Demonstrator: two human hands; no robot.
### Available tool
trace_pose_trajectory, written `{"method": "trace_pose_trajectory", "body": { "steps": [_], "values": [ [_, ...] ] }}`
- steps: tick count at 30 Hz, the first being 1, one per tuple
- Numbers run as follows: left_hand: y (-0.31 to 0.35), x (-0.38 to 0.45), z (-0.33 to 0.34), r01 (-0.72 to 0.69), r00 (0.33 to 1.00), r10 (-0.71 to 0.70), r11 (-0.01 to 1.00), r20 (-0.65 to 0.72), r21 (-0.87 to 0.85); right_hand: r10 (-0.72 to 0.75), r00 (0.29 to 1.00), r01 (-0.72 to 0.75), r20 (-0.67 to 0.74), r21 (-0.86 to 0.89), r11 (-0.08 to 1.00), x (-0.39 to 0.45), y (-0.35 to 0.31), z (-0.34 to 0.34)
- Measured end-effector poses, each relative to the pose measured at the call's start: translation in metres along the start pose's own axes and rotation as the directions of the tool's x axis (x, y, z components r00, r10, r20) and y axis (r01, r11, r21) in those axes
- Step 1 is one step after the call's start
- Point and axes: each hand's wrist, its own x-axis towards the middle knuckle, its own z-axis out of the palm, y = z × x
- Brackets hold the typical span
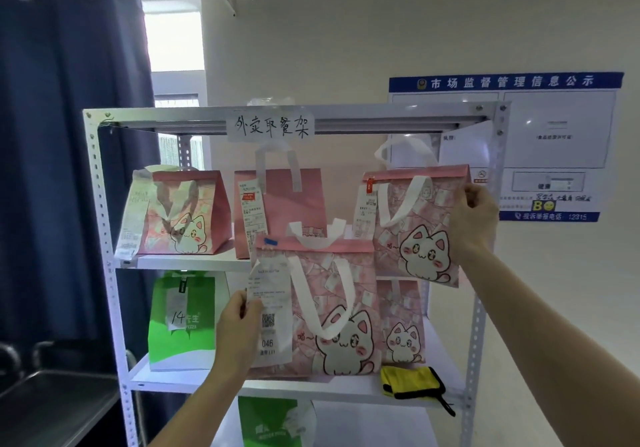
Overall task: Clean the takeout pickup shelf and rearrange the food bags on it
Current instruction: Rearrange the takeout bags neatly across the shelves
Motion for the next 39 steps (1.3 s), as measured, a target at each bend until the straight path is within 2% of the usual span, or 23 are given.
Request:
{"method": "trace_pose_trajectory", "body": {
  "steps": [12,21,30,36,39],
  "values": [
    [-0.012,0.016,0.021,0.033,0.999,-0.035,0.999,-0.036,-0.043,0.075,0.992,-0.065,0.099,-0.101,0.993,0.066,0.063,0.052],
    [-0.015,0.019,0.040,0.042,0.997,-0.043,0.999,-0.060,-0.028,0.149,0.983,-0.135,0.106,-0.122,0.983,0.108,0.097,0.074],
    [-0.017,0.020,0.043,0.063,0.994,-0.061,0.998,-0.092,0.011,0.198,0.975,-0.188,0.104,-0.099,0.977,0.111,0.113,0.094],
    [-0.014,0.016,0.045,0.065,0.993,-0.064,0.998,-0.099,0.016,0.141,0.978,-0.126,0.153,-0.100,0.987,0.109,0.110,0.084],
    [-0.011,0.014,0.047,0.060,0.993,-0.058,0.998,-0.099,0.013,0.047,0.987,-0.026,0.152,-0.140,0.990,0.107,0.103,0.078]
  ]
}}
